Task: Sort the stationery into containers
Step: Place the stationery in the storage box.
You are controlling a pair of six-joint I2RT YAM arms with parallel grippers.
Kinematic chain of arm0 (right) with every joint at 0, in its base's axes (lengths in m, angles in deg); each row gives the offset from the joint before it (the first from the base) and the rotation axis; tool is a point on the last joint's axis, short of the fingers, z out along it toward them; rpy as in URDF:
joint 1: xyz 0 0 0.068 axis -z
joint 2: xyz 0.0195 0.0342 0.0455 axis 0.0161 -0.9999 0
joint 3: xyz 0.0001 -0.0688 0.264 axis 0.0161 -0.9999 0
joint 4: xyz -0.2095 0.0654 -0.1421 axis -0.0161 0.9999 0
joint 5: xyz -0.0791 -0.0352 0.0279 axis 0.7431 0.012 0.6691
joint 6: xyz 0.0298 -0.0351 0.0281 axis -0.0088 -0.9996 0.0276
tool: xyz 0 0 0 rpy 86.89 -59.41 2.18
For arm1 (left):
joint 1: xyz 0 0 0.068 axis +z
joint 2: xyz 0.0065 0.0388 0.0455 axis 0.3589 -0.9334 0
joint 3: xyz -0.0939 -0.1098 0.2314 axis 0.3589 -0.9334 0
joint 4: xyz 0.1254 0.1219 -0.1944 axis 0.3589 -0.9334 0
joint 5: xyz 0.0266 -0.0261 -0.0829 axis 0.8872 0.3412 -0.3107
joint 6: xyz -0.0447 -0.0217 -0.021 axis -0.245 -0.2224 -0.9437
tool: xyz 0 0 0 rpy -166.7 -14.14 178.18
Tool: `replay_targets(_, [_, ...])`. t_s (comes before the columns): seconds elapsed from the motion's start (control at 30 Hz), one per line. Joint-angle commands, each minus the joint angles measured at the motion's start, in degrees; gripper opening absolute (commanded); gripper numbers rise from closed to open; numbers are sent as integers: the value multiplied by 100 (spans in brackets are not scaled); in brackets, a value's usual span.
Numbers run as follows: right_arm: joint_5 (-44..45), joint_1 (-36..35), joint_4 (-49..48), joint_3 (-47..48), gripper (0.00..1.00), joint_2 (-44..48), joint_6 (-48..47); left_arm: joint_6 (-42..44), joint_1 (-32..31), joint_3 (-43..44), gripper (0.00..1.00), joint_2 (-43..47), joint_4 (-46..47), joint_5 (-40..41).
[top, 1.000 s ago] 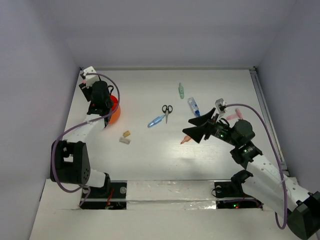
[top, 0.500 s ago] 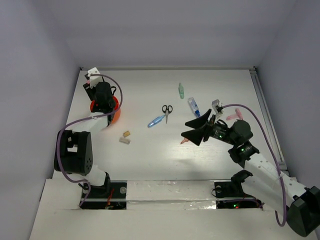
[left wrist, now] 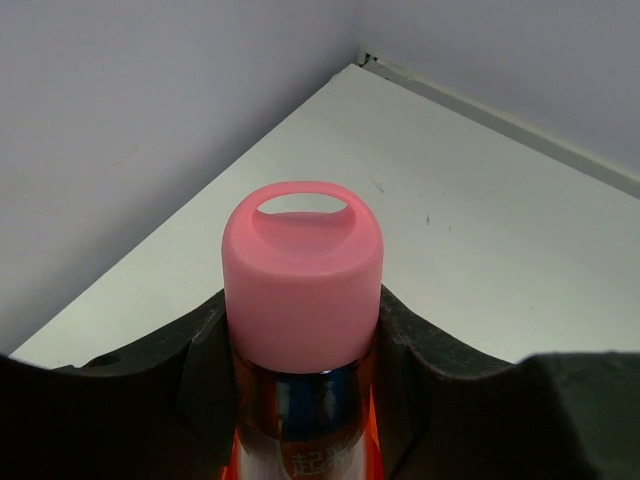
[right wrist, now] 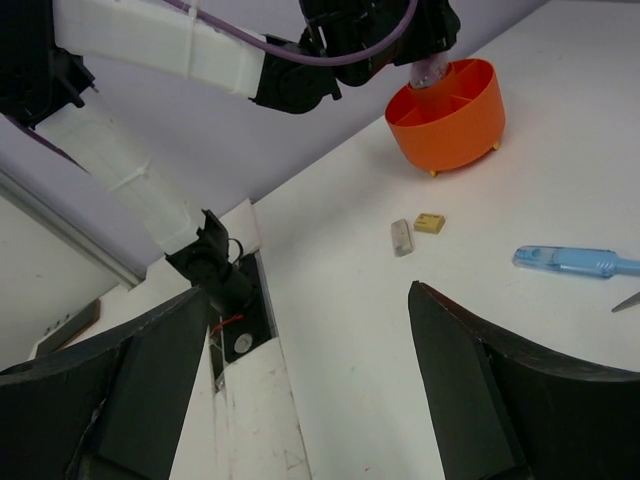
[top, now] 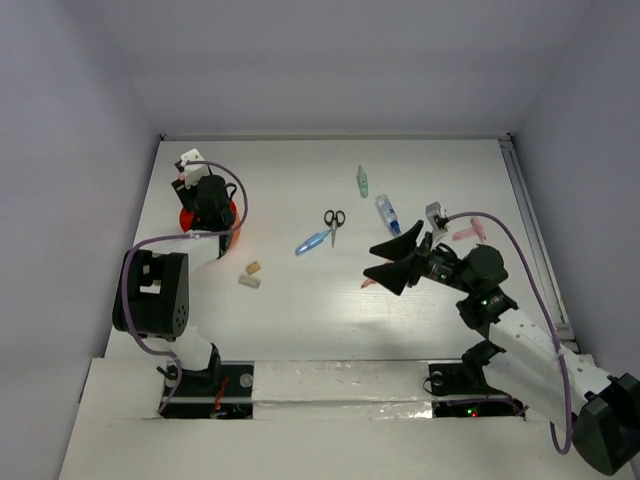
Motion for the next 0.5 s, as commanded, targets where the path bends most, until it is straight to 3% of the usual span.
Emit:
replay_targets(0.0, [-105,-19,-516,-37,86,26,52,-146,10,-24,17,100,543,127])
replay_targets(0.47, [185,-19,-156,68,85,-71,-176,-533,10,-313,71,653,385,188])
